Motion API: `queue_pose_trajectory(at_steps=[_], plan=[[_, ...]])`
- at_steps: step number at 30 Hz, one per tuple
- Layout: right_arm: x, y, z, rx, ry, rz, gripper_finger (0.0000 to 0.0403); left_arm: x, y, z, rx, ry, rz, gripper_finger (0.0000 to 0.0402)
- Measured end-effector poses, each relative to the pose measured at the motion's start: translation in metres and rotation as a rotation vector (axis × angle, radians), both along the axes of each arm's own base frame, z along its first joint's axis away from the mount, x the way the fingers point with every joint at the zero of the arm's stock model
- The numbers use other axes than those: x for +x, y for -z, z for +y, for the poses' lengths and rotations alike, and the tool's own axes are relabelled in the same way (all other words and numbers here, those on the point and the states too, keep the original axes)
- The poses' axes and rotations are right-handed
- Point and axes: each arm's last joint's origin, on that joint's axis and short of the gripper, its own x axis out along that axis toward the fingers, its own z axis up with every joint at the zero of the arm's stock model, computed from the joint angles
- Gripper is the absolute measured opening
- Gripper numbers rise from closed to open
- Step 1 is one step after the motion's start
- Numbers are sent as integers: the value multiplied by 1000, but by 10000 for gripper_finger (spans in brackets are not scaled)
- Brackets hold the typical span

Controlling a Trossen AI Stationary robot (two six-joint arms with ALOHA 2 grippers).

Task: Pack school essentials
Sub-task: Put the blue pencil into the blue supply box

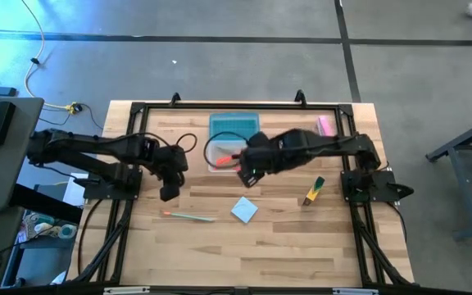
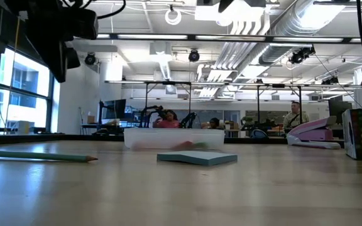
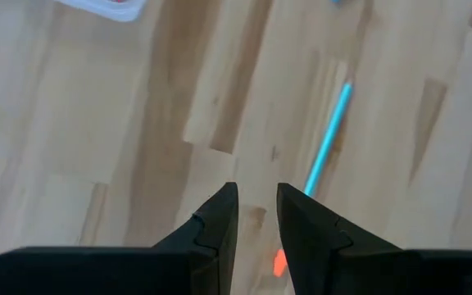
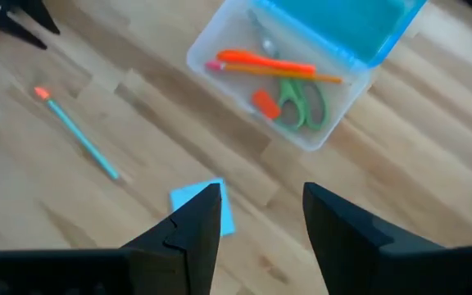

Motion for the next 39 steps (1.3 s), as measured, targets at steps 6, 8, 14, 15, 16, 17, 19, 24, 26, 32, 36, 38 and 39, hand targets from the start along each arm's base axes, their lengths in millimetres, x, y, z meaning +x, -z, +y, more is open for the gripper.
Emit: queue_pose_trajectory(at_steps=[6, 8, 14, 15, 16, 17, 19, 24, 26, 32, 36, 38, 39], plan=[[9, 16, 27, 42, 29, 14, 162, 1, 0, -19, -7, 80, 3, 76], [11, 20, 35, 51, 34, 12, 162, 1, 0, -25, -18, 88, 6, 76], [15, 28, 54, 68, 67, -7, 162, -2, 0, -46, -35, 158, 18, 84], [15, 29, 56, 66, 72, -11, 162, -3, 0, -50, -34, 177, 23, 89], [15, 30, 59, 62, 71, -12, 162, -4, 1, -54, -34, 196, 29, 94], [14, 30, 60, 59, 68, -14, 162, -5, 1, -57, -33, 216, 35, 101], [13, 30, 63, 53, 63, -20, 162, -8, 1, -64, -17, 257, 47, 115], [13, 29, 65, 35, 61, -27, 162, -15, 2, -80, 99, 374, 49, 148], [13, 29, 64, 33, 60, -26, 162, -16, 3, -86, 111, 403, 50, 156], [15, 29, 58, 12, 22, -10, 162, -13, 12, -99, 126, 383, 101, 156], [16, 29, 53, 18, -6, 8, 162, -5, 26, -103, 162, 375, 170, 153], [17, 30, 50, 26, -20, 17, 162, 1, 35, -104, 173, 370, 218, 153], [17, 30, 49, 24, -30, 21, 162, 3, 39, -105, 178, 372, 240, 153]])
